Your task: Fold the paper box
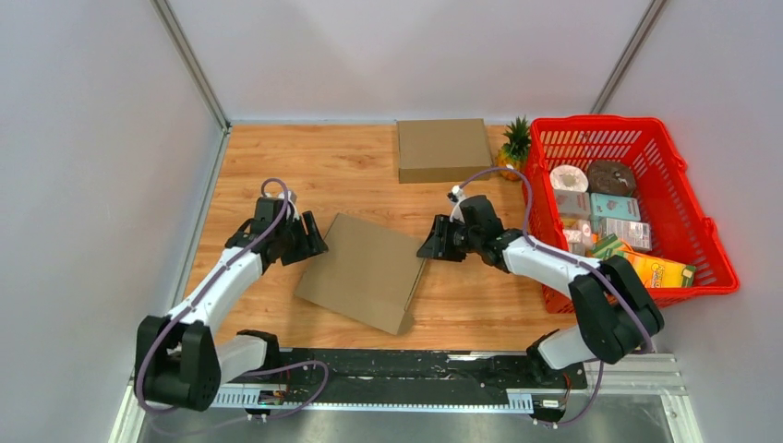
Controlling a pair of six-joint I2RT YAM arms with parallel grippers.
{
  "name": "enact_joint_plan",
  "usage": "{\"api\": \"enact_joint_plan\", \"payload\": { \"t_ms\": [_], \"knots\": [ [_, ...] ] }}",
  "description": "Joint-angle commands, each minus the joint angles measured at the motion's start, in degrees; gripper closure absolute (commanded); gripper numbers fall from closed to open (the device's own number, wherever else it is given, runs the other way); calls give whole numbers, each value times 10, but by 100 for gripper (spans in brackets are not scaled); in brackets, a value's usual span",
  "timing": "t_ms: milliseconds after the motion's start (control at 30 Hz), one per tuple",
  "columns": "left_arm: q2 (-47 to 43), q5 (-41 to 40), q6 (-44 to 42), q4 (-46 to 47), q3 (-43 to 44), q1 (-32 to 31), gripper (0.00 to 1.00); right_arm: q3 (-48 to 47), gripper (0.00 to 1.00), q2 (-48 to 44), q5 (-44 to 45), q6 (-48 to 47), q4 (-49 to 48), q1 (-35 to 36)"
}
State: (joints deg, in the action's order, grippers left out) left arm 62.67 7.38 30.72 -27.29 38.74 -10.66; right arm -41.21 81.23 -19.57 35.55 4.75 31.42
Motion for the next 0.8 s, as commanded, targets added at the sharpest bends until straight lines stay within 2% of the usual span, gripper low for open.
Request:
{"api": "enact_joint_plan", "payload": {
  "t_ms": [0, 200, 333, 433, 667, 767],
  "knots": [
    [52, 118, -35, 78, 27, 34, 28, -21, 54, 36, -75, -22, -40, -3],
    [58, 123, -63, 54, 44, 68, 27, 6, 73, 53, -66, -12, -42, -29],
    [100, 148, -61, 30, 56, 93, 26, 40, 76, 38, -43, -13, -42, -53],
    [111, 189, -46, 46, 44, 97, 26, 61, 77, 31, -25, -17, -42, -63],
    [57, 319, 20, 168, -56, 95, 25, 83, 84, 23, 15, -24, -41, -75],
    [2, 320, 37, 160, -84, 95, 24, 87, 84, 26, 39, -22, -33, -83]
  ]
}}
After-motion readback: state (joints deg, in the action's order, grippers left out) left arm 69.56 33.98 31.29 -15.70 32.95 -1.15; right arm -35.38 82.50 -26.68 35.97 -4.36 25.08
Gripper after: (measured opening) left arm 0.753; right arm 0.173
